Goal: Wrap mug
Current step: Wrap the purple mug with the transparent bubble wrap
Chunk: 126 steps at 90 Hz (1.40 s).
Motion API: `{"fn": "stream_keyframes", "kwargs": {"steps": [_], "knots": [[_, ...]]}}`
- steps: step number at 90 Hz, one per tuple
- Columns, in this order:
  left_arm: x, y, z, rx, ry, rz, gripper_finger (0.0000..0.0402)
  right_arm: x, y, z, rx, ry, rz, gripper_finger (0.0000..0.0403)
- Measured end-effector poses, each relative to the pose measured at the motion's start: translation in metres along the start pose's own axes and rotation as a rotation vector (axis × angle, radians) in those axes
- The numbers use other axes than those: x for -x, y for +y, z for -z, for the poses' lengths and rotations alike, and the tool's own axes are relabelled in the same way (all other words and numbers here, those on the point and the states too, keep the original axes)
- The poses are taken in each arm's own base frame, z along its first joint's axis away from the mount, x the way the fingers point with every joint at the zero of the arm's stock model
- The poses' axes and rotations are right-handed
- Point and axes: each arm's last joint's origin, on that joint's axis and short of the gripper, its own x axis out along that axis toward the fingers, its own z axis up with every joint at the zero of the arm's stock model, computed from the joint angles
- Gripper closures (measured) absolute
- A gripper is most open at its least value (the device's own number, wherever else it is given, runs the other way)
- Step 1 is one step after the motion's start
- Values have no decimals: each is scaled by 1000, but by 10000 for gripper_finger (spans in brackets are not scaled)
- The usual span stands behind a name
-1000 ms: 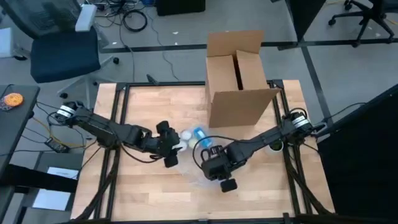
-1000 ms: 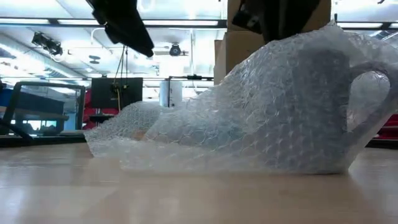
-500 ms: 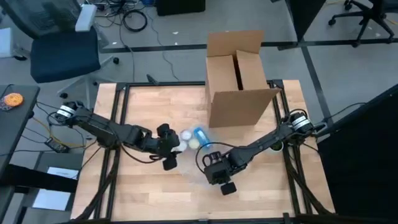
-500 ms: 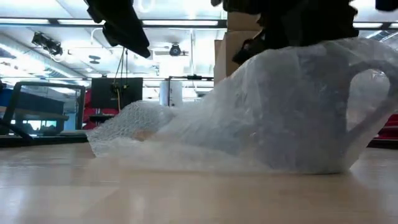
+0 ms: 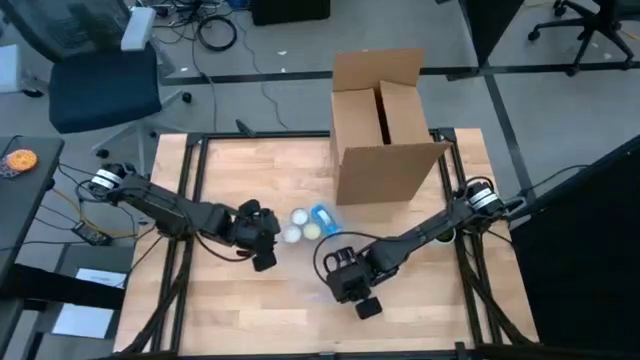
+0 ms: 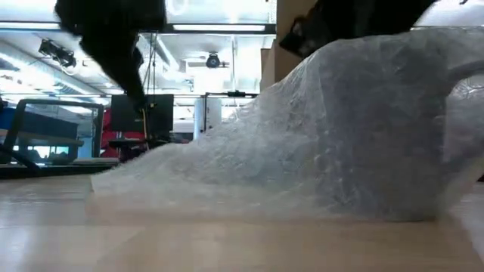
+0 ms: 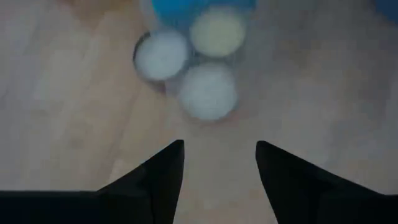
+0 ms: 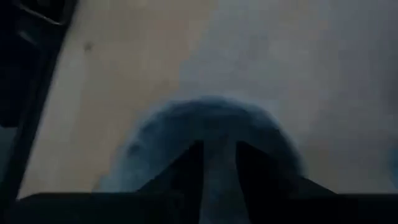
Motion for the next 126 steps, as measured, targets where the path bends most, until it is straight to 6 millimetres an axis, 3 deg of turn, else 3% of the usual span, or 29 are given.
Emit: {"fn": "stream_keyframes", "kwargs": {"steps": [25, 49, 65, 78, 91, 101, 113, 126], "knots": [[-30, 11, 51, 159, 151, 150, 215, 37, 21, -1, 70, 74, 223, 330], [-53, 27, 82, 396, -7, 250, 212, 40, 43, -2, 96, 16, 228, 330], [-69, 31, 95, 483, -42, 195, 212, 40, 49, -2, 110, 8, 222, 330], [-74, 30, 92, 507, -108, 163, 214, 40, 49, -2, 119, 5, 222, 330], [-70, 20, 78, 473, -194, 287, 236, 40, 46, -3, 135, 9, 226, 330], [-68, 14, 74, 431, -182, 303, 285, 40, 42, -3, 128, 11, 229, 330], [-63, 6, 66, 401, -194, 325, 379, 40, 40, -4, 125, 12, 234, 330], [-51, -8, 55, 346, -239, 408, 398, 40, 35, -1, 132, 42, 270, 330]]}}
